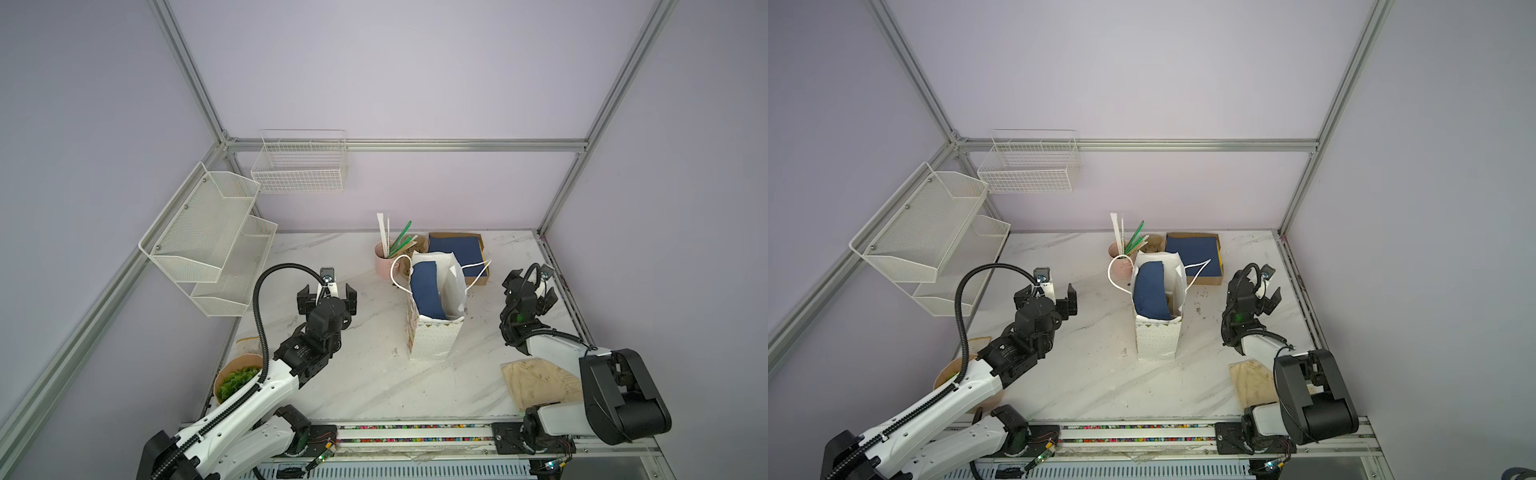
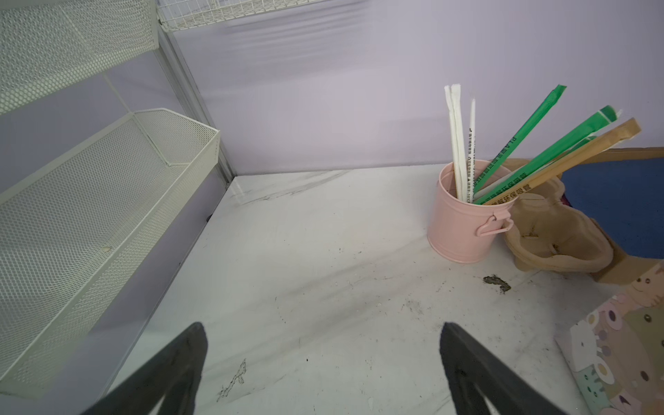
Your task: Pack the takeout coffee
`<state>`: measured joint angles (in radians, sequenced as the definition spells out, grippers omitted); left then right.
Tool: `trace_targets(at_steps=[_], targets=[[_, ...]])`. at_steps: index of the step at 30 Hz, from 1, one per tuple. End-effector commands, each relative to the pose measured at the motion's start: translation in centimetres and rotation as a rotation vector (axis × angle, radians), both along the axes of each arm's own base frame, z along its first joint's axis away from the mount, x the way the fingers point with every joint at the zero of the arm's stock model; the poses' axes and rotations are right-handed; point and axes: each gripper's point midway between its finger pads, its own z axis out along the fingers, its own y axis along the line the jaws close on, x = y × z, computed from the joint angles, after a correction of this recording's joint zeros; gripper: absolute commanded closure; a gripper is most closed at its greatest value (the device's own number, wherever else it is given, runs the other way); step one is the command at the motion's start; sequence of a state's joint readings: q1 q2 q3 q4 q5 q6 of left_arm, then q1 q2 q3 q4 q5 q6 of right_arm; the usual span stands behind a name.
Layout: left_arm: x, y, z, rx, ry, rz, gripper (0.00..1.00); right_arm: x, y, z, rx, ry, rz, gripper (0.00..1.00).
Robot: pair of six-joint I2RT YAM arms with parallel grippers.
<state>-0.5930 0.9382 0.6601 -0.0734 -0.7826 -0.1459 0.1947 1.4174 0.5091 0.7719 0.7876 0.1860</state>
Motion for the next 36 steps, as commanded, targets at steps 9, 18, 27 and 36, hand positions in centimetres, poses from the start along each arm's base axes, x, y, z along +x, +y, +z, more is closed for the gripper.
trace_targets(at_steps=[9, 18, 27, 36], targets=[[1.1, 2.3, -2.5, 0.006, -0.005, 0.098, 0.0, 2.1, 1.6, -1.5, -0.03, -0.108, 0.128, 0.03], [1.4, 3.7, -3.1, 0.0, -0.012, 0.136, 0.0, 4.3, 4.1, -3.0, -0.093, -0.068, 0.286, 0.03], [1.7, 6.5, -2.3, 0.013, -0.092, 0.173, 0.0, 4.2, 4.6, -3.8, -0.112, -0.086, 0.329, 0.03], [4.3, 10.7, -4.9, -0.032, -0.104, 0.25, 0.0, 4.2, 4.5, -3.6, -0.118, -0.088, 0.329, 0.03]])
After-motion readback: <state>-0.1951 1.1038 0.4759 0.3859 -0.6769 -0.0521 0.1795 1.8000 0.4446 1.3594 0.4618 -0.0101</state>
